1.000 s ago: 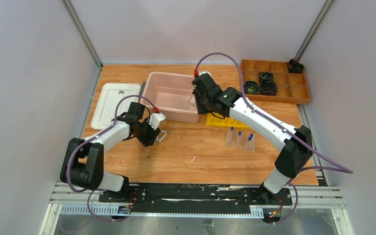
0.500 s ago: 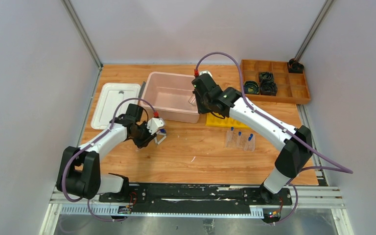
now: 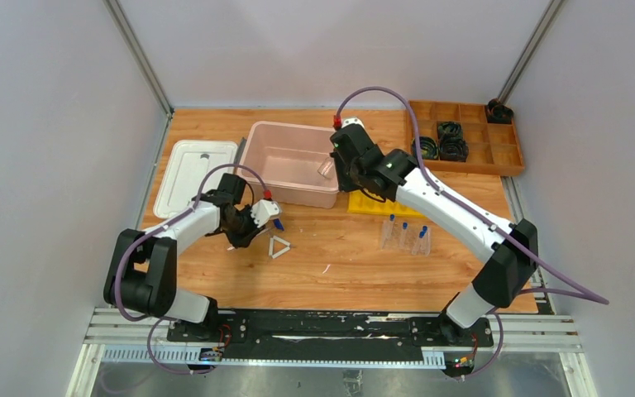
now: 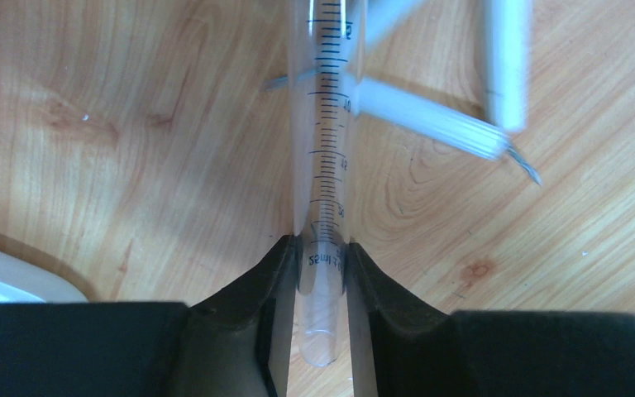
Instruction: Organize the chemistry lab equipment
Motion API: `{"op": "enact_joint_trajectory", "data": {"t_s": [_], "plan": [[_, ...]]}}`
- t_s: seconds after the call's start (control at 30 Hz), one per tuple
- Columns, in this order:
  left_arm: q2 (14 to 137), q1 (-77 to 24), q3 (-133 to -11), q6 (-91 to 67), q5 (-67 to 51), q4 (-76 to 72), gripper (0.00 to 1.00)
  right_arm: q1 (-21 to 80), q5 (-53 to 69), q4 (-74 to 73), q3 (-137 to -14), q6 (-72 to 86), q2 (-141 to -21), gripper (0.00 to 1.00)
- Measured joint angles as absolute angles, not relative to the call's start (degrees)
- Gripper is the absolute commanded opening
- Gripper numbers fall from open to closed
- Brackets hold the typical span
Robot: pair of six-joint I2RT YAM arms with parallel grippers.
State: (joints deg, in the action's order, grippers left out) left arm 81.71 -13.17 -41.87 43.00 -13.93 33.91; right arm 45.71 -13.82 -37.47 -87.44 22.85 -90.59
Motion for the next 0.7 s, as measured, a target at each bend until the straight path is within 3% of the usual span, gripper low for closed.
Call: {"op": "enact_joint_trajectory", "data": {"t_s": [0.07, 0.3, 0.53, 0.7], "plan": [[81.7, -13.2, -42.0, 42.9, -13.9, 34.0, 0.0, 45.7, -14.0, -37.3, -87.4, 22.8, -89.8, 0.1], [77.5, -13.2, -44.2, 42.8, -14.0, 39.4, 0.0, 45.7, -14.2, -36.8, -85.9, 22.7, -88.4, 0.08], [66.9, -13.2, -63.0, 42.3, -17.0, 50.2, 0.0, 45.3, -14.2, -36.4, -84.3, 22.7, -87.5, 0.05], [67.1, -13.3, -77.3, 44.7, -17.8, 52.2, 0.0, 44.9, -14.2, -35.6, -82.9, 22.7, -85.9, 0.05]]}}
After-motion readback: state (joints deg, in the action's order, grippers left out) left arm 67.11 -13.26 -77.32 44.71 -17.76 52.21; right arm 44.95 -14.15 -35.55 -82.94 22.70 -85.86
